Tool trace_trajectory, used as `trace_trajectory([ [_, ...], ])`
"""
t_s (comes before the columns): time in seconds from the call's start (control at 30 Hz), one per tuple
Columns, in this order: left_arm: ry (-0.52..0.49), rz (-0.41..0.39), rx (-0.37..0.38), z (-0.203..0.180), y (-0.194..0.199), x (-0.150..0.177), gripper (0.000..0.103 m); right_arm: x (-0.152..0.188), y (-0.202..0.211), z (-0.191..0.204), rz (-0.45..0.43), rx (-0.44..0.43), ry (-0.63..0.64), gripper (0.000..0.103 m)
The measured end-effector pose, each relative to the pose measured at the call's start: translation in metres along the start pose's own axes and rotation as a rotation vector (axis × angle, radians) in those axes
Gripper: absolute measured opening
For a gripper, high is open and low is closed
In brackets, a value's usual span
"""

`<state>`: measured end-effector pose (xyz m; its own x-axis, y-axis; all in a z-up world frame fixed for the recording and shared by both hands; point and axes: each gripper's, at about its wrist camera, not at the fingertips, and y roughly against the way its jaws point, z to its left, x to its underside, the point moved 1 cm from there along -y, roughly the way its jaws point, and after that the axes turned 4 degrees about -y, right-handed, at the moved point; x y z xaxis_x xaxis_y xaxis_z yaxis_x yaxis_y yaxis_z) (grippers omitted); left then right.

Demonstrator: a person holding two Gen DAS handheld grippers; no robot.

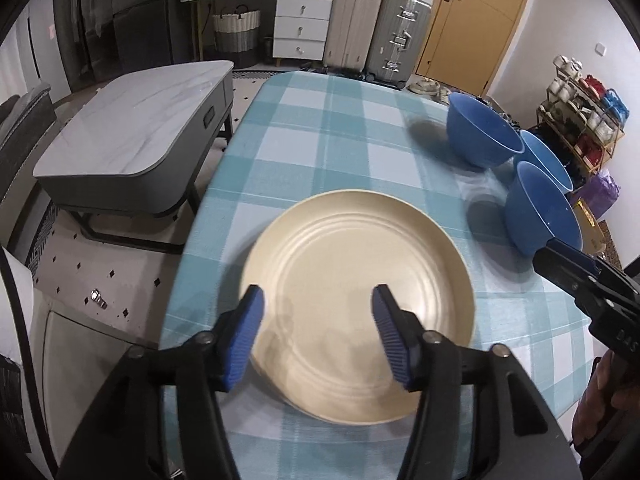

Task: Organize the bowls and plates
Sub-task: 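Lower both plates onto the plate stack and open both tools, then move both tools toward the nearest blue bowl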

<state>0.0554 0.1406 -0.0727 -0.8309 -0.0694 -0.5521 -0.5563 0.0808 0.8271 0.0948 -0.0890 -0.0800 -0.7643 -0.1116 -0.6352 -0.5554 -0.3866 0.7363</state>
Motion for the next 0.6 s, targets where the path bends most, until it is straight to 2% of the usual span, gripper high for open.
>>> trace_trajectory([
  [0.07, -0.002, -0.049, -0.048, -0.009, 0.009, 0.002, 0.093, 0.002, 0.006, -0.001, -0.009, -0.006, -0.002, 0.052],
  [0.1, -0.003, -0.078, -0.066, -0.012, 0.014, 0.004, 0.096, 0.003, 0.009, -0.001, -0.014, -0.004, -0.001, 0.052],
  [0.13, -0.009, -0.124, -0.077, -0.017, 0.022, 0.006, 0.096, 0.005, 0.014, -0.001, -0.024, 0.008, 0.003, 0.053],
  [0.17, -0.021, -0.159, -0.075, -0.023, 0.029, 0.008, 0.097, 0.009, 0.020, 0.001, -0.041, 0.028, 0.014, 0.060],
  [0.2, -0.027, -0.175, -0.073, -0.028, 0.033, 0.008, 0.097, 0.012, 0.026, 0.003, -0.057, 0.042, 0.026, 0.071],
  [0.3, -0.048, -0.228, -0.048, -0.046, 0.048, 0.012, 0.097, 0.023, 0.052, 0.012, -0.164, 0.068, 0.076, 0.089],
  [0.43, -0.053, -0.320, -0.114, -0.067, 0.071, 0.018, 0.097, 0.035, 0.086, 0.021, -0.303, 0.119, 0.147, 0.098],
  [0.53, -0.078, -0.382, -0.112, -0.082, 0.086, 0.024, 0.097, 0.046, 0.110, 0.020, -0.391, 0.149, 0.161, 0.102],
  [0.6, -0.101, -0.399, -0.114, -0.092, 0.092, 0.027, 0.097, 0.051, 0.122, 0.017, -0.414, 0.140, 0.145, 0.102],
])
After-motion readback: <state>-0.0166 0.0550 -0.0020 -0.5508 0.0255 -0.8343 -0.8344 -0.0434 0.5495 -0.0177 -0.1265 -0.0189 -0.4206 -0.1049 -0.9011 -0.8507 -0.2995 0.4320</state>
